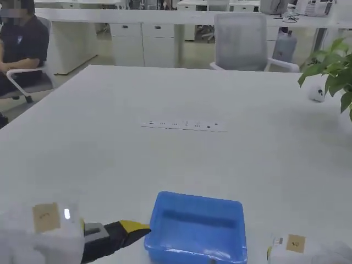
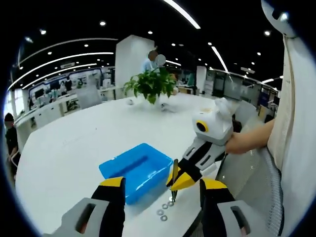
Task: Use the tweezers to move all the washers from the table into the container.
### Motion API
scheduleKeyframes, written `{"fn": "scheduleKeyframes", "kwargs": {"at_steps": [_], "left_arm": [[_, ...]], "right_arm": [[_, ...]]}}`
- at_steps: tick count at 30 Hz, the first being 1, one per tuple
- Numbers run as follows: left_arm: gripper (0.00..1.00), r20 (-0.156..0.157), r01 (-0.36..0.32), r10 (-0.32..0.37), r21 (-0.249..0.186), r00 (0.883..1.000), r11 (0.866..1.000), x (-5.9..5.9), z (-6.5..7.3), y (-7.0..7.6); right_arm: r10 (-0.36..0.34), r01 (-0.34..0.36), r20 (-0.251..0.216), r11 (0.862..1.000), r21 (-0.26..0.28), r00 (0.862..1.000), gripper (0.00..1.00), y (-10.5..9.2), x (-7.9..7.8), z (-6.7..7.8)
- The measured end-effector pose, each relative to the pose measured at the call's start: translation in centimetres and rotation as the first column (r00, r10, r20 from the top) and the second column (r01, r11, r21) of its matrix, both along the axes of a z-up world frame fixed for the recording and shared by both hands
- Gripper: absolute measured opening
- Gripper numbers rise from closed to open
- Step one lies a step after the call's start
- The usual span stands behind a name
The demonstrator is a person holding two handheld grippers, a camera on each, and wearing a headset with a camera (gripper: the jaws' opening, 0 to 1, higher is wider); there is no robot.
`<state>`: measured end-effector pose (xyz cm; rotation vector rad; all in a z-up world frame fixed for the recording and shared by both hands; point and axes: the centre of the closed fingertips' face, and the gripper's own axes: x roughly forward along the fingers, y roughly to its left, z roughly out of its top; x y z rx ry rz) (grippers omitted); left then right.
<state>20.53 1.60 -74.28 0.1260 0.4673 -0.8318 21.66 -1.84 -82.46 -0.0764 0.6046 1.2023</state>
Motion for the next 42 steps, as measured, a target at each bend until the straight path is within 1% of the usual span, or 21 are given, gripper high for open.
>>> {"fn": "scheduleKeyframes", "kwargs": {"at_steps": [2,4,7,9,10,12,14,15,18,19,20,21,22,23,25,27,29,32,36,38,42], "left_arm": [[0.66,-0.001,-0.055,0.055,-0.054,0.998,0.997,0.0,0.1,0.5],[0.7,-0.014,-0.091,0.09,-0.081,0.996,0.993,-0.1,-0.1,1.2],[0.75,-0.001,-0.127,0.127,-0.081,0.992,0.989,0.0,-0.3,2.0],[0.75,0.01,-0.156,0.157,-0.099,0.987,0.983,0.1,-0.1,2.5],[0.75,0.023,-0.177,0.181,-0.105,0.983,0.979,0.1,-0.1,2.8],[0.77,0.022,-0.189,0.193,-0.115,0.981,0.975,0.0,-0.3,3.0],[0.78,0.023,-0.216,0.22,-0.126,0.975,0.968,0.0,-0.5,3.3],[0.79,0.029,-0.232,0.238,-0.139,0.971,0.963,-0.1,-0.5,3.5],[0.84,0.046,-0.251,0.261,-0.159,0.964,0.955,-0.1,-0.5,3.7],[0.86,0.058,-0.256,0.269,-0.169,0.961,0.952,-0.1,-0.4,3.7],[0.88,0.081,-0.253,0.271,-0.181,0.959,0.95,-0.1,-0.2,3.7],[0.91,0.085,-0.259,0.279,-0.191,0.957,0.947,-0.1,-0.2,3.8],[0.93,0.095,-0.273,0.299,-0.218,0.95,0.937,0.1,0.2,3.9],[0.95,0.121,-0.27,0.307,-0.252,0.944,0.929,0.4,1.0,3.8],[0.97,0.169,-0.259,0.316,-0.292,0.933,0.921,0.6,2.1,3.7],[0.99,0.191,-0.253,0.317,-0.297,0.929,0.921,0.3,2.4,3.5],[0.99,0.209,-0.25,0.315,-0.286,0.926,0.925,0.3,2.5,3.5],[0.99,0.242,-0.264,0.326,-0.257,0.914,0.93,0.5,2.3,4.0],[0.97,0.246,-0.279,0.332,-0.225,0.911,0.933,0.5,2.0,4.2],[0.95,0.242,-0.276,0.325,-0.215,0.914,0.937,0.5,1.9,4.2],[0.95,0.242,-0.261,0.306,-0.203,0.921,0.944,0.4,1.6,4.0]], "right_arm": [[-0.004,0.004,-0.004,1.0,0.003,1.0,0.02,0.0,-0.1,0.1],[-0.005,0.005,-0.009,1.0,0.009,1.0,0.02,0.1,-0.2,0.2],[-0.009,0.009,-0.017,1.0,0.013,1.0,0.02,0.1,-0.4,0.4],[-0.015,0.016,-0.03,1.0,0.023,0.999,0.02,0.1,-0.5,0.6],[-0.022,0.023,-0.045,0.999,0.025,0.999,0.02,0.1,-0.6,0.7],[-0.034,0.036,-0.062,0.999,0.027,0.997,0.02,0.0,-0.5,0.9],[-0.049,0.051,-0.059,0.998,0.031,0.997,0.02,-0.3,-0.3,1.4],[-0.061,0.063,-0.061,0.997,0.035,0.996,0.02,-0.5,0.0,1.7],[-0.089,0.092,-0.058,0.995,0.048,0.994,0.02,-1.0,0.7,2.6],[-0.094,0.097,-0.057,0.994,0.049,0.994,0.03,-1.1,0.8,2.7],[-0.109,0.112,-0.049,0.992,0.051,0.993,0.03,-1.4,1.2,3.1],[-0.118,0.121,-0.045,0.991,0.054,0.992,0.03,-1.6,1.4,3.4],[-0.131,0.133,-0.035,0.99,0.056,0.991,0.03,-1.9,1.9,3.8],[-0.141,0.143,-0.03,0.988,0.057,0.99,0.03,-2.1,2.1,4.1],[-0.167,0.168,-0.017,0.984,0.062,0.986,0.03,-2.7,2.8,4.9],[-0.186,0.186,-0.008,0.98,0.064,0.983,0.03,-3.1,3.2,5.4],[-0.2,0.2,0.0,0.978,0.067,0.98,0.03,-3.5,3.6,6.0],[-0.216,0.214,0.015,0.974,0.071,0.976,0.03,-3.9,4.2,6.8],[-0.228,0.225,0.034,0.971,0.081,0.973,0.03,-4.1,5.1,7.4],[-0.231,0.227,0.045,0.97,0.084,0.972,0.03,-4.0,5.7,7.6],[-0.255,0.25,0.058,0.965,0.083,0.965,0.03,-4.2,7.3,7.3]]}}
